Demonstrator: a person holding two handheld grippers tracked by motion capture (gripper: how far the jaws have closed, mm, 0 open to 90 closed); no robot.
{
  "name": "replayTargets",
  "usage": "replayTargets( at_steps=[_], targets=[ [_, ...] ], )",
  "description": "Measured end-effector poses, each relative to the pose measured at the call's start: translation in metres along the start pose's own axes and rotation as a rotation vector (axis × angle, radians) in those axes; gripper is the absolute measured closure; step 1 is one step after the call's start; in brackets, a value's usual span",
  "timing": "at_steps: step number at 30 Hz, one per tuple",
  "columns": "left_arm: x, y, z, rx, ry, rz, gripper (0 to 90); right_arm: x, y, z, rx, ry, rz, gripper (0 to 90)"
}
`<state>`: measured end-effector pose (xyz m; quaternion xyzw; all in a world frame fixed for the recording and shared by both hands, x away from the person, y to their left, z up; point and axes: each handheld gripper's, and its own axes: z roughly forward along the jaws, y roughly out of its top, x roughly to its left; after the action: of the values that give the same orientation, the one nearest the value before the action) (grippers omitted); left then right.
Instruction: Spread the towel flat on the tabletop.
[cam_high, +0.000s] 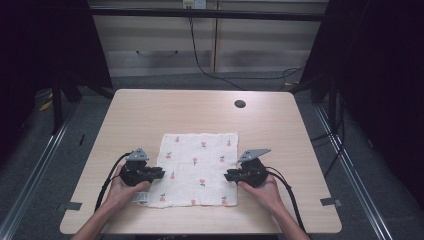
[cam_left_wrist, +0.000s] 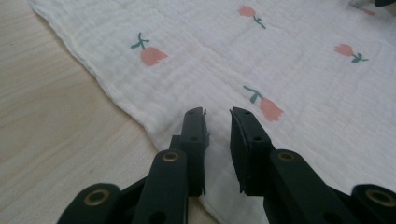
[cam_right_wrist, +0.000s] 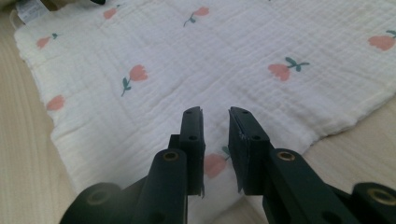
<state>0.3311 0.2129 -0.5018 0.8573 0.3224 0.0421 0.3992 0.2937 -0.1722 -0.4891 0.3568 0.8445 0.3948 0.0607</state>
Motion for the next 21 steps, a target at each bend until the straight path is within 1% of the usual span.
replayTargets(
  at_steps=[1,2,5,6,7,8,10,14,17,18,19,20,21],
  targets=[
    [0.0,0.0,0.0,0.0,0.002,0.001,75.3,0.0,-0.001,0.0,-0.003,0.003,0.0,75.6],
    [0.0,0.0,0.001,0.0,0.005,0.001,75.3,-0.001,-0.001,0.001,-0.005,0.006,0.013,75.6],
    [-0.001,0.0,0.001,-0.003,0.009,0.0,75.3,-0.002,-0.005,0.001,0.015,-0.002,0.017,75.2],
    [-0.001,0.0,0.001,-0.006,0.011,0.002,75.3,-0.003,-0.008,0.002,0.032,-0.022,0.016,74.5],
    [-0.002,-0.001,0.001,-0.007,0.011,0.005,75.3,-0.004,-0.01,0.004,0.041,-0.021,0.013,74.5],
    [-0.003,-0.001,0.001,-0.009,0.014,0.005,75.3,-0.005,-0.012,0.002,0.033,-0.013,0.023,74.5],
    [-0.004,-0.001,0.002,-0.01,0.011,0.007,75.3,-0.006,-0.014,0.0,0.037,-0.029,0.019,74.6],
    [-0.006,-0.001,0.002,-0.011,0.003,0.01,75.3,-0.008,-0.017,-0.003,0.029,-0.028,0.034,75.4],
    [-0.008,-0.001,0.003,-0.011,-0.001,0.008,75.2,-0.009,-0.018,-0.005,0.031,-0.034,0.027,75.4],
    [-0.009,-0.001,0.004,-0.012,-0.004,0.005,75.2,-0.009,-0.019,-0.006,0.033,-0.031,0.034,75.4],
    [-0.009,-0.001,0.004,-0.01,-0.007,0.011,75.2,-0.009,-0.019,-0.006,0.032,-0.034,0.03,75.4],
    [-0.011,-0.001,0.005,-0.017,-0.008,0.006,75.1,-0.009,-0.02,-0.007,0.028,-0.026,0.041,75.4],
    [-0.012,-0.001,0.005,-0.016,-0.011,0.005,75.1,-0.01,-0.021,-0.008,0.034,-0.026,0.042,75.4]
  ],
)
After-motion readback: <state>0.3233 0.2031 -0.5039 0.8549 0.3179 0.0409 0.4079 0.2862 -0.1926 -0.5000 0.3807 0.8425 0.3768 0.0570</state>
